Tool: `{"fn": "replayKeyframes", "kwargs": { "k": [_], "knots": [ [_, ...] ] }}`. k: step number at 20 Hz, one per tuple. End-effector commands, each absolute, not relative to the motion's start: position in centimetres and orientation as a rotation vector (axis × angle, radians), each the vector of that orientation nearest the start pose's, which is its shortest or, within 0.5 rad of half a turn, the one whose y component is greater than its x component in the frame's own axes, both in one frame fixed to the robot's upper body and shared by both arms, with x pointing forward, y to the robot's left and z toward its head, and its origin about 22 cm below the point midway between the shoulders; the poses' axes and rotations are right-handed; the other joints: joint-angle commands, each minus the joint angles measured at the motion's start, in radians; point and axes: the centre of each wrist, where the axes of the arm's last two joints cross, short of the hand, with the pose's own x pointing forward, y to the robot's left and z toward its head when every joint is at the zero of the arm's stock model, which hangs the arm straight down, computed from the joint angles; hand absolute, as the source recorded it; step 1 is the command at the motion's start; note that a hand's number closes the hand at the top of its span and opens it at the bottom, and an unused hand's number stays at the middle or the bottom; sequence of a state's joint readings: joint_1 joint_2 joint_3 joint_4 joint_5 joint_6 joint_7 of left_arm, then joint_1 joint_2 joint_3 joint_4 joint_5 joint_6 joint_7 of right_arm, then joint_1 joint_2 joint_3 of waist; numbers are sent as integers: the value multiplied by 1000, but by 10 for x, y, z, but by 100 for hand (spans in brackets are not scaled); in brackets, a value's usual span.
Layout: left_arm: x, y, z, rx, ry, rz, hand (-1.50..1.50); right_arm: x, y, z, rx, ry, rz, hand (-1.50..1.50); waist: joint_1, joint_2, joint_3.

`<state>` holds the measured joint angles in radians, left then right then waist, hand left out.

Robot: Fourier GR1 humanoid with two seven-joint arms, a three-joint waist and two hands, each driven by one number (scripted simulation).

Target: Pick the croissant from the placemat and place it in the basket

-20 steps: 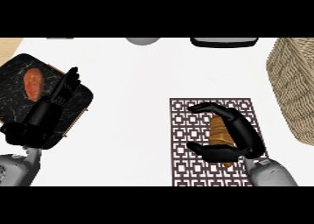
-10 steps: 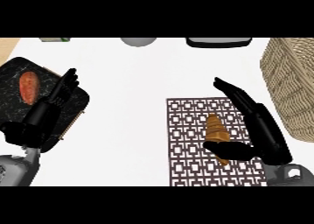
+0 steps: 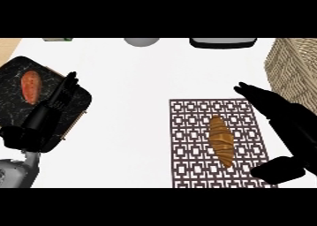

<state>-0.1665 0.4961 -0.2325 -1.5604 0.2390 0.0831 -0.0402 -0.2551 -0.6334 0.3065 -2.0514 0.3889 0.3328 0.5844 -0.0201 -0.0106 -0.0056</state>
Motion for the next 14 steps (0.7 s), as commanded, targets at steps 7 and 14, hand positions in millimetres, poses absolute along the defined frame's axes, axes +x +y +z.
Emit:
{"fn": "replayKeyframes", "kwargs": {
  "k": [7, 14],
  "knots": [
    [277, 285, 60, 43, -1679, -367, 0, 203, -254, 257, -614, -1218, 1247, -150, 12, 8, 4],
    [279, 277, 53, 47, -1684, -388, 0, 201, -259, 244, -624, -1249, 1181, -150, 21, 10, 5]
  ]
}}
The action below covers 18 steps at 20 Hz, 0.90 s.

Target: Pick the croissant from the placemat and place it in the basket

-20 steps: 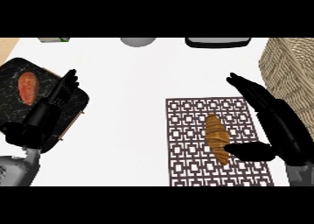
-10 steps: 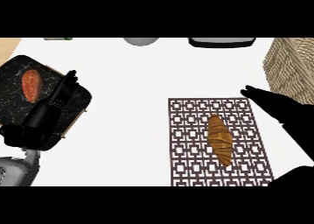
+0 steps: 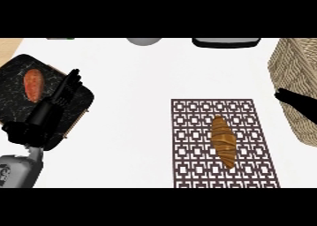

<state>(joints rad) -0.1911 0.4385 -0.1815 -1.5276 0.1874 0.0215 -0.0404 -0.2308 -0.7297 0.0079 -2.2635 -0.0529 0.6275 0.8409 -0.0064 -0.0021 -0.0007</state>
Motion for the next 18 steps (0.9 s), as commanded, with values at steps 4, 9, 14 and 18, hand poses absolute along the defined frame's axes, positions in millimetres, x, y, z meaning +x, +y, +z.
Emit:
{"fn": "replayKeyframes", "kwargs": {
  "k": [4, 9, 14, 18],
  "knots": [
    [295, 264, 69, 50, -1692, -380, 0, 194, -268, 229, -573, -1281, 1113, -150, 1, 1, 1],
    [280, 277, 66, 43, -1691, -379, 0, 221, -261, 178, -560, -1306, 1089, -150, 11, 3, 1],
    [277, 275, 79, 43, -1691, -372, 0, 222, -268, 141, -572, -1346, 1091, -150, 8, 2, 1],
    [289, 272, 61, 42, -1679, -386, 0, 233, -249, 112, -615, -1356, 1091, -150, 6, 3, 1]
  ]
}}
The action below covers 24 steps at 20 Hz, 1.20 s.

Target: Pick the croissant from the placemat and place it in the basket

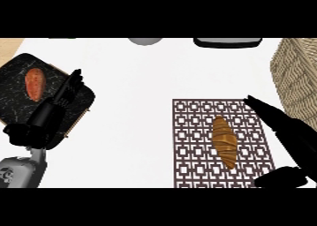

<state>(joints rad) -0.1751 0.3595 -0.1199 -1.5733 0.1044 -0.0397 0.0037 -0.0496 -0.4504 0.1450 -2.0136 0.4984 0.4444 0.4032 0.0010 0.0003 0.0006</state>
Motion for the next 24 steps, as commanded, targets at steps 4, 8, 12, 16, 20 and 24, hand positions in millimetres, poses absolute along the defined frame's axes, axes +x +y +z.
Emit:
{"fn": "replayKeyframes", "kwargs": {
  "k": [4, 8, 12, 16, 20, 24],
  "knots": [
    [275, 267, 60, 45, -1704, -382, 0, 252, -271, 93, -619, -1343, 1088, -150, 4, 0, 0],
    [281, 265, 73, 39, -1692, -384, 0, 227, -243, 82, -576, -1384, 1094, -150, -1, -1, 0],
    [278, 276, 60, 52, -1693, -378, 0, 230, -240, 88, -534, -1430, 1065, -150, -1, -1, -1],
    [280, 277, 54, 39, -1688, -394, 0, 224, -249, 102, -542, -1404, 1088, -150, -3, -1, -1],
    [278, 263, 58, 41, -1674, -380, 0, 213, -240, 93, -572, -1360, 1107, -150, -3, -1, -1],
    [266, 260, 66, 35, -1692, -393, 0, 239, -235, 81, -615, -1330, 1127, -150, 2, -1, -1]
  ]
}}
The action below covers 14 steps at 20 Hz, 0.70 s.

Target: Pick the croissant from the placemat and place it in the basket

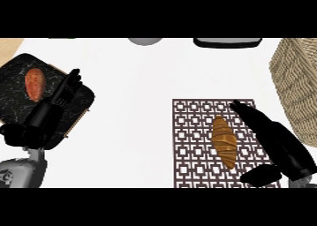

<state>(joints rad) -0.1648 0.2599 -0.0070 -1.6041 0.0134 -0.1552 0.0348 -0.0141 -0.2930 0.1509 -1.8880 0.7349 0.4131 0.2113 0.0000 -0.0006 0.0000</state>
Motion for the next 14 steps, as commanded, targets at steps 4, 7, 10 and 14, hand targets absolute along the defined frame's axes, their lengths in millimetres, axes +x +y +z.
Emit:
{"fn": "replayKeyframes", "kwargs": {
  "k": [4, 7, 10, 14],
  "knots": [
    [287, 263, 72, 30, -1683, -382, 0, 237, -210, 54, -619, -1306, 1169, -150, 1, 1, 0],
    [285, 273, 64, 44, -1682, -392, 0, 240, -216, 69, -620, -1303, 1166, -150, -1, 0, 0],
    [277, 281, 71, 54, -1695, -375, 0, 247, -193, 55, -629, -1289, 1147, -150, 2, 0, 0],
    [276, 262, 66, 50, -1686, -372, 0, 271, -233, 41, -617, -1252, 1160, -150, 3, 1, 0]
  ]
}}
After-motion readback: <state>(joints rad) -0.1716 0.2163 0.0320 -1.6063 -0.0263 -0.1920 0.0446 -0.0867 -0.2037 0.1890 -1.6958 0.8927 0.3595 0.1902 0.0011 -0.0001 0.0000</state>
